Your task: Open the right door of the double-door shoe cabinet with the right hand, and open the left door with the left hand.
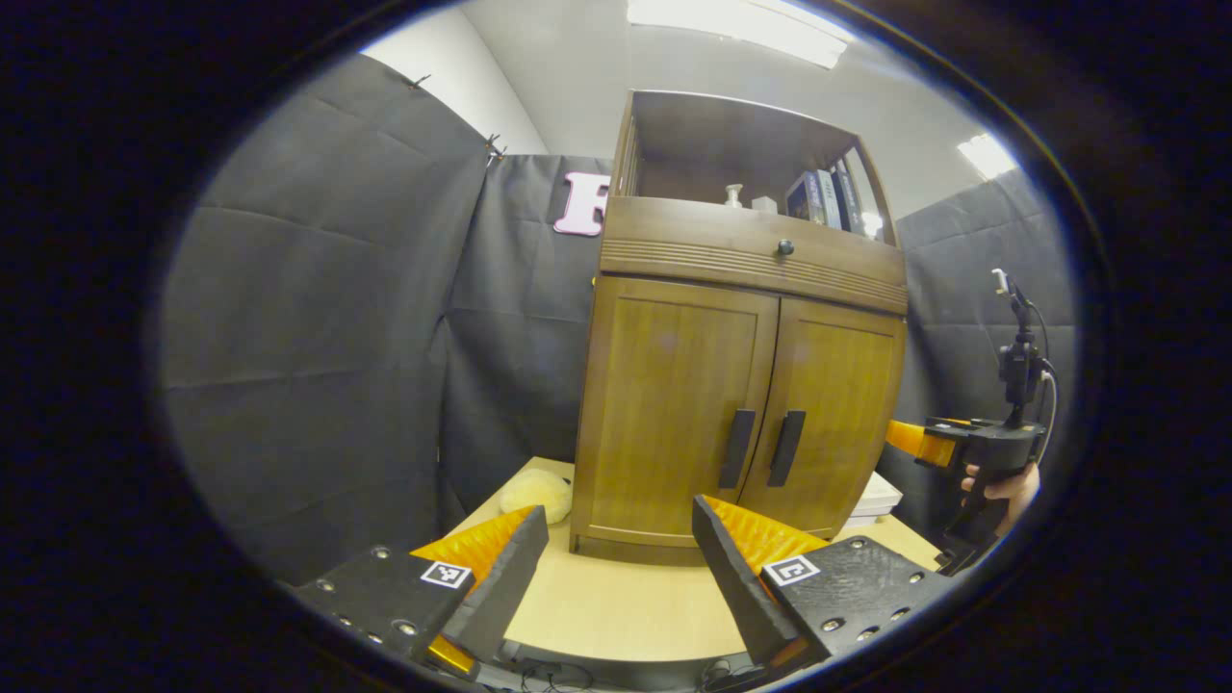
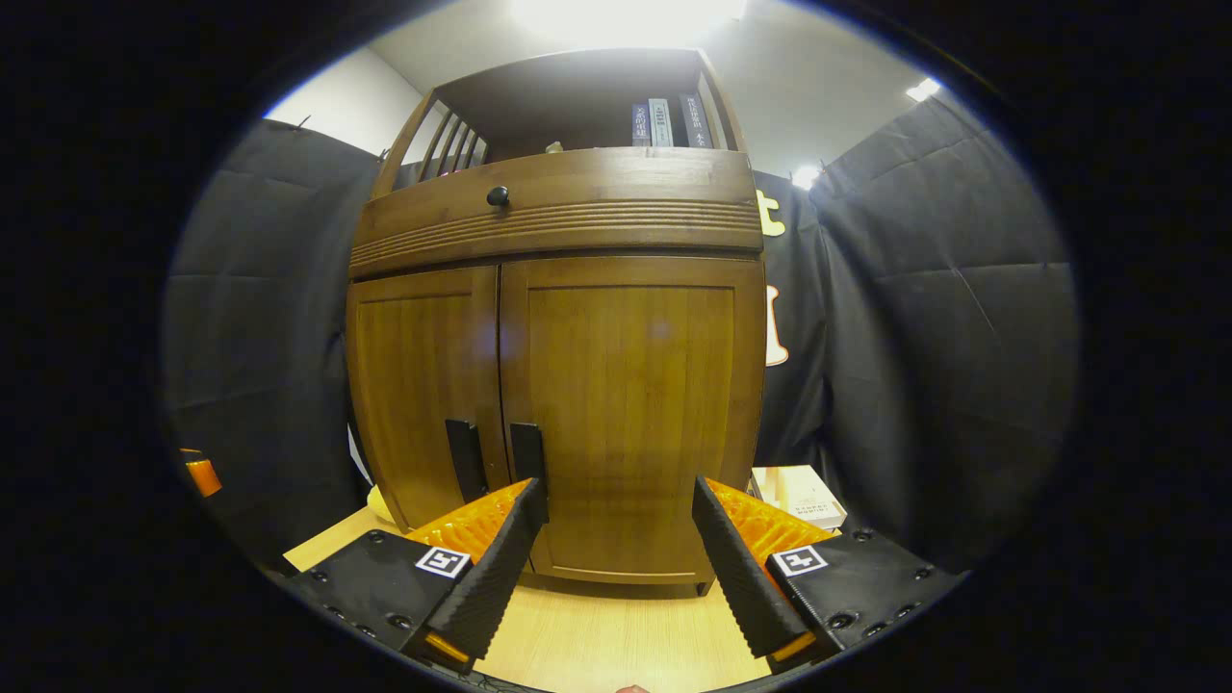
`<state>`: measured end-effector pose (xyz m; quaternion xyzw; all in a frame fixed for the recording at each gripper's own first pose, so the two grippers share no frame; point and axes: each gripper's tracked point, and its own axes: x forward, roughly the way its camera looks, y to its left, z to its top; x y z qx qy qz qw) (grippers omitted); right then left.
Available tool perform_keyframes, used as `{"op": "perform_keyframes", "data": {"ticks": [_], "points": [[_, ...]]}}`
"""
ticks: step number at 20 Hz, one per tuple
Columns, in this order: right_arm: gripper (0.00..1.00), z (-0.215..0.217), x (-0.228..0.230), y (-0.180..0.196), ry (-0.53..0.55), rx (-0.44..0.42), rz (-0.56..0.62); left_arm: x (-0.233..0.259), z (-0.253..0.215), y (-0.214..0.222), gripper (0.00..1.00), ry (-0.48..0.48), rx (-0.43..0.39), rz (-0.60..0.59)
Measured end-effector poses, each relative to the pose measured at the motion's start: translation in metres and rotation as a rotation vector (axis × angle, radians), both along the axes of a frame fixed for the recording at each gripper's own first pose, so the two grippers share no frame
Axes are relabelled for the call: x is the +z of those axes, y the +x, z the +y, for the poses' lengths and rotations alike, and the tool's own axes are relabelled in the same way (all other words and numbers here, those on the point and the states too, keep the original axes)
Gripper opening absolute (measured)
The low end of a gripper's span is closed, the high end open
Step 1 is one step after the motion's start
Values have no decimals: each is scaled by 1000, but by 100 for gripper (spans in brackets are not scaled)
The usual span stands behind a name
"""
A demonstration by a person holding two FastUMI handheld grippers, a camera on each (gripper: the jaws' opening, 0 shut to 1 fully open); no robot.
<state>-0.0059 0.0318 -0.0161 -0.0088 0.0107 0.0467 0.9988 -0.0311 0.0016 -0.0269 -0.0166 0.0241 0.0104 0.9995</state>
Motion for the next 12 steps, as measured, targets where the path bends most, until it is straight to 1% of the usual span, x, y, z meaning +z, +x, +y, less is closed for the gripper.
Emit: {"op": "perform_keyframes", "data": {"ticks": [1,2,3,6,7,9,10,11,12], "points": [[98,1,-2,-1,8,3,4,-2,1,0,94,8,2,2],[98,0,-2,-2,16,2,4,-2,1,1,95,14,3,6],[98,0,-2,-1,21,5,0,-3,-1,1,94,18,3,8],[98,6,2,4,30,33,-9,-11,-5,0,95,19,-6,41],[94,9,0,6,28,45,-3,-14,-6,-2,95,18,-14,62],[94,12,0,11,20,52,1,-16,-6,-1,94,22,-19,78],[94,11,1,14,14,45,-1,-16,-6,-1,94,20,-23,90],[94,12,1,17,9,40,-5,-17,-6,-1,95,19,-27,96],[98,13,1,20,9,39,-7,-16,-6,-1,95,17,-29,97]]}}
